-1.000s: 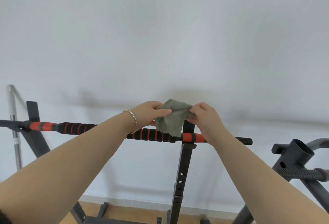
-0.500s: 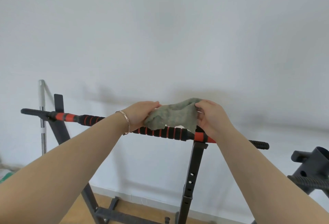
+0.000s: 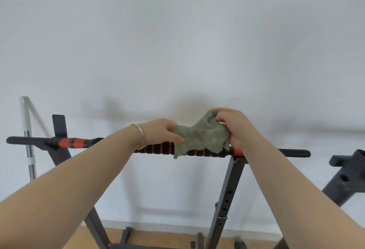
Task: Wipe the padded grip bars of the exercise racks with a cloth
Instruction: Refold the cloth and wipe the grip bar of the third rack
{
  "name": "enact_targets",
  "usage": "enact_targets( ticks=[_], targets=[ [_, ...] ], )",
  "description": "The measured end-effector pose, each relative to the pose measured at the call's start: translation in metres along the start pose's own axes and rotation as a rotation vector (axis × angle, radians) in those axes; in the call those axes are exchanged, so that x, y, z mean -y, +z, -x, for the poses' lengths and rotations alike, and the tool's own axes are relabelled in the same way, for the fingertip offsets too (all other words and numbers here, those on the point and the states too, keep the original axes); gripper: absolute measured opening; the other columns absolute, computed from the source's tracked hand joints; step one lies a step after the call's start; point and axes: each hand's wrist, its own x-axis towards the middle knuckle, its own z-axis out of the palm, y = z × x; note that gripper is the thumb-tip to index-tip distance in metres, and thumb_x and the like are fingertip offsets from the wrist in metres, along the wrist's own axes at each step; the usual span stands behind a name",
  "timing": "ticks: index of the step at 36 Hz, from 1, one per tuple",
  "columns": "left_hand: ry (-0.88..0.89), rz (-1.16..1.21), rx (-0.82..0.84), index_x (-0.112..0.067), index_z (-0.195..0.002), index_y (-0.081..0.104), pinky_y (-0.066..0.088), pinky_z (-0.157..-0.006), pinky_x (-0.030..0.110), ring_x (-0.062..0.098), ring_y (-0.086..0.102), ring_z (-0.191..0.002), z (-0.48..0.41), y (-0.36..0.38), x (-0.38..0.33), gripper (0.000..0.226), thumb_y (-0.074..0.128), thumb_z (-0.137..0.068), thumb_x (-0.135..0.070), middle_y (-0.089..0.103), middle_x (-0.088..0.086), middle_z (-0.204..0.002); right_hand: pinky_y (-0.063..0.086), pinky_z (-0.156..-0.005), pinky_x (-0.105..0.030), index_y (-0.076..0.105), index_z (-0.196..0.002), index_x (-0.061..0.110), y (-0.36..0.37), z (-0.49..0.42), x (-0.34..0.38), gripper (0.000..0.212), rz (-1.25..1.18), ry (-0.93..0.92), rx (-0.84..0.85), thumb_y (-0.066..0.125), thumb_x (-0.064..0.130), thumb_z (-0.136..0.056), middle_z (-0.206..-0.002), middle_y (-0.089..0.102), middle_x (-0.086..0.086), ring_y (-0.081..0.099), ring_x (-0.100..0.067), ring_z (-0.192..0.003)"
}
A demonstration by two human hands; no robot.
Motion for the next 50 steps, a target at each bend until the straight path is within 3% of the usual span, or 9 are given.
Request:
enact_targets(
  ticks=[3, 7, 13, 19, 26, 35, 41, 45, 50],
  targets=[
    [0.072, 0.160, 0.064, -0.011, -0.115, 0.063, 0.048, -0.103, 0.045, 0.027, 0.065, -0.111, 0.000, -0.004, 0.008, 0.050, 0.068, -0.083, -0.049, 0.069, 0.011, -0.116, 0.057, -0.067, -0.039, 0.074, -0.094, 0.004, 0.005, 0.002, -0.006, 0.024, -0.080, 0.051, -0.028, 0.051, 0.002, -0.085, -0.092, 0.071, -0.013, 0.071, -0.028, -0.080],
    [0.076, 0.534, 0.034, 0.001, -0.105, 0.058, 0.048, -0.096, 0.045, 0.028, 0.060, -0.091, -0.005, -0.003, 0.010, 0.043, 0.049, -0.101, -0.041, 0.063, 0.015, -0.098, 0.054, -0.098, -0.049, 0.071, -0.107, 0.001, 0.005, 0.002, -0.014, 0.034, -0.177, 0.072, -0.042, 0.066, 0.027, -0.086, -0.104, 0.070, -0.015, 0.070, -0.031, -0.100],
    [0.101, 0.482, -0.096, -0.016, -0.092, 0.061, 0.054, -0.068, 0.030, 0.010, 0.062, -0.067, -0.006, -0.004, 0.022, 0.005, 0.063, -0.095, -0.019, 0.065, -0.004, -0.079, 0.060, -0.076, -0.038, 0.079, -0.088, 0.006, 0.005, 0.009, -0.023, 0.014, -0.087, -0.053, -0.120, 0.069, 0.015, -0.086, -0.097, 0.076, -0.013, 0.073, -0.029, -0.092],
    [0.108, 0.479, 0.098, -0.022, -0.101, 0.067, 0.054, -0.072, 0.038, 0.022, 0.066, -0.083, 0.001, -0.005, 0.018, 0.022, 0.068, -0.080, -0.015, 0.072, -0.001, -0.105, 0.061, -0.077, -0.047, 0.080, -0.092, 0.015, -0.007, 0.026, -0.022, 0.020, 0.091, -0.058, -0.107, 0.061, 0.013, -0.087, -0.094, 0.073, -0.005, 0.067, -0.022, -0.088],
    [0.062, 0.139, 0.089, -0.037, -0.098, 0.067, 0.059, -0.074, 0.049, 0.026, 0.072, -0.080, -0.003, 0.004, 0.006, 0.023, 0.073, -0.081, -0.022, 0.075, -0.009, -0.093, 0.060, -0.073, -0.047, 0.079, -0.087, 0.021, -0.020, 0.033, -0.016, 0.018, 0.378, -0.029, -0.019, 0.065, 0.008, -0.090, -0.088, 0.075, -0.008, 0.070, -0.024, -0.076],
    [0.054, 0.100, -0.066, -0.036, -0.104, 0.058, 0.058, -0.057, 0.036, 0.014, 0.068, -0.068, -0.013, 0.014, 0.001, 0.036, 0.082, -0.077, -0.028, 0.067, -0.008, -0.088, 0.038, -0.044, -0.008, 0.071, -0.081, 0.038, -0.031, 0.012, -0.015, 0.029, 0.916, -0.224, 0.007, 0.058, 0.014, -0.091, -0.083, 0.066, 0.020, 0.055, 0.003, -0.049],
    [0.078, -0.214, -0.322, -0.034, -0.117, 0.054, 0.051, -0.080, 0.032, 0.017, 0.059, -0.099, -0.030, 0.026, 0.018, 0.033, 0.067, -0.088, -0.043, 0.057, -0.011, -0.105, 0.048, -0.089, -0.039, 0.073, -0.112, 0.025, -0.028, 0.004, -0.025, 0.025, 1.464, -0.459, -0.066, 0.050, 0.024, -0.100, -0.121, 0.059, 0.002, 0.052, -0.022, -0.107],
    [0.174, -0.528, -0.620, -0.020, -0.110, 0.061, 0.051, -0.079, 0.043, 0.022, 0.055, -0.092, -0.033, 0.031, 0.042, 0.021, 0.055, -0.098, -0.036, 0.059, -0.002, -0.100, 0.047, -0.076, -0.046, 0.072, -0.093, 0.009, -0.011, 0.017, -0.051, 0.019, 1.455, -0.935, -0.096, 0.055, 0.019, -0.097, -0.101, 0.064, -0.008, 0.055, -0.030, -0.087],
    [0.036, -1.004, -0.463, -0.023, -0.087, 0.042, 0.045, -0.054, 0.033, 0.021, 0.050, -0.067, -0.030, 0.029, 0.067, 0.015, 0.040, -0.101, -0.029, 0.042, -0.007, -0.068, 0.039, -0.077, -0.038, 0.053, -0.124, 0.021, 0.016, 0.010, -0.090, 0.048, 1.655, -0.657, 0.132, 0.034, 0.059, -0.101, -0.105, 0.058, 0.000, 0.052, -0.025, -0.087]
  ],
)
